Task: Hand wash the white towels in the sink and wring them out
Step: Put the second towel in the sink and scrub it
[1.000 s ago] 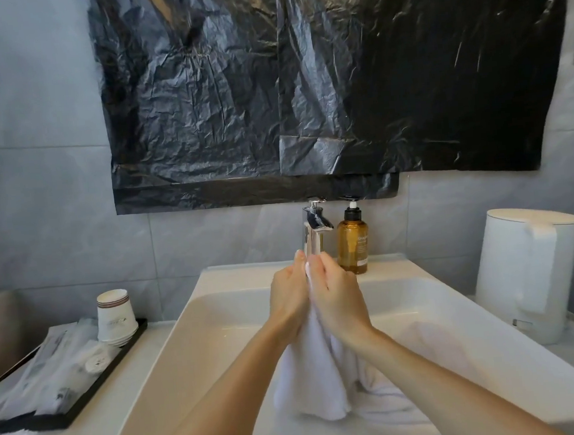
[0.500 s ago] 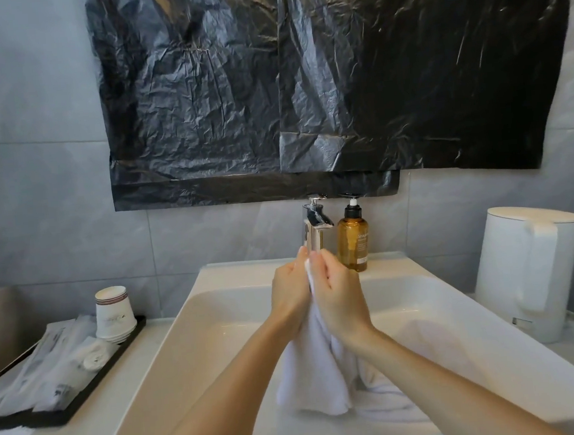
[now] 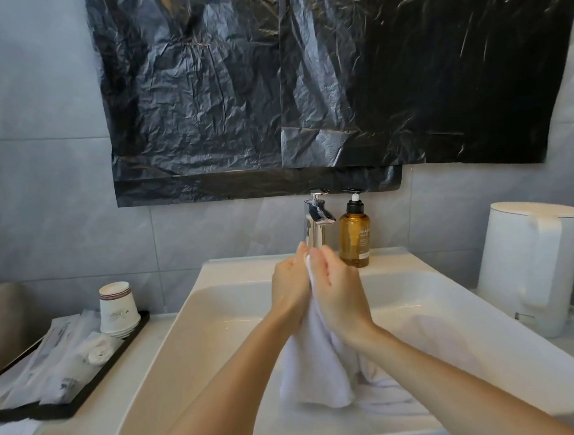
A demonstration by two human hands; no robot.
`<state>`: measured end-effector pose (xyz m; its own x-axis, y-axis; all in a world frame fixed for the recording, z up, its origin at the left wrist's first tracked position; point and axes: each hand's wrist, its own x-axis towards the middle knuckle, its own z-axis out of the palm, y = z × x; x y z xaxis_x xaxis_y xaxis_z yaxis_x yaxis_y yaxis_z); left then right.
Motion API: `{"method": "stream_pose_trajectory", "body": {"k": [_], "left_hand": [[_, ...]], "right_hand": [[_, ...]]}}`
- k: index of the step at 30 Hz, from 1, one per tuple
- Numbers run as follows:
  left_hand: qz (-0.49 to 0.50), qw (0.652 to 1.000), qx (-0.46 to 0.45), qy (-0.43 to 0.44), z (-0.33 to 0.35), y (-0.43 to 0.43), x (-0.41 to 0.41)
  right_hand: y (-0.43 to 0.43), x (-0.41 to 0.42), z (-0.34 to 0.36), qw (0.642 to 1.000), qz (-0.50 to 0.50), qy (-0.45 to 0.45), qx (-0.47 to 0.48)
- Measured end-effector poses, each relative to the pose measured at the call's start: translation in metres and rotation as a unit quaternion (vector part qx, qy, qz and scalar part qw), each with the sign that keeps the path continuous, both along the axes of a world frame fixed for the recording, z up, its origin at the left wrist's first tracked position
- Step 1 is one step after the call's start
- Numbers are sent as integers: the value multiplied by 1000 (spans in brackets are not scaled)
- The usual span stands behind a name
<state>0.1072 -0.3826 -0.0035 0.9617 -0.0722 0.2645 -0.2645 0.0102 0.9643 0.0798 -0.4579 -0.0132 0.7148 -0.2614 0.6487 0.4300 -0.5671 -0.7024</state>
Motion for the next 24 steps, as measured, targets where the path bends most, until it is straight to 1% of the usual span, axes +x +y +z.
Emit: {"method": "stream_pose_trajectory", "body": {"k": [1, 3, 4, 5, 7, 8, 11, 12, 13, 15, 16, 18, 19, 20, 23, 24], "left_hand": [[-6, 1000, -2, 3, 0, 1, 2], [-46, 999, -9, 4, -1, -1, -1], [-57, 998, -13, 3, -2, -3, -4], [-50, 999, -13, 5, -1, -4, -4], [-9, 1000, -6, 13, 2, -1, -1], [1, 1000, -3, 14, 2, 0, 2], [-38, 999, -8, 5, 1, -5, -3], [-37, 999, -9, 2, 0, -6, -3], [-20, 1000, -7, 3, 1, -4, -1], [19, 1000, -8, 13, 1, 1, 5], [17, 1000, -10, 14, 0, 2, 7], [-30, 999, -11, 4, -1, -1, 1], [-47, 999, -11, -3, -1, -5, -2], [-44, 999, -11, -3, -1, -6, -3], [14, 1000, -17, 11, 1, 0, 4], [9, 1000, -16, 13, 1, 1, 5]], "right_hand": [[-1, 3, 1, 1000, 2, 11, 10], [-6, 14, 10, 994, -42, 49, 86], [-8, 17, 10, 992, -67, 55, 93], [-7, 15, 7, 994, -70, 39, 74], [-2, 5, -1, 1000, -24, 9, 4], [-1, 4, -2, 1000, -11, 7, -9], [-9, 14, 11, 995, -52, 48, 76], [-9, 14, 10, 995, -60, 45, 72], [-7, 10, 7, 998, -47, 28, 42], [0, 1, -2, 1000, 3, 6, -20], [0, 3, -1, 1000, 1, 16, -15], [-7, 14, 10, 995, -36, 64, 65], [-9, 17, 12, 992, -55, 76, 85], [-9, 15, 10, 993, -59, 64, 78], [0, -2, 0, 1000, 0, 15, -10], [-2, 2, 2, 1000, -2, 19, 1]]}}
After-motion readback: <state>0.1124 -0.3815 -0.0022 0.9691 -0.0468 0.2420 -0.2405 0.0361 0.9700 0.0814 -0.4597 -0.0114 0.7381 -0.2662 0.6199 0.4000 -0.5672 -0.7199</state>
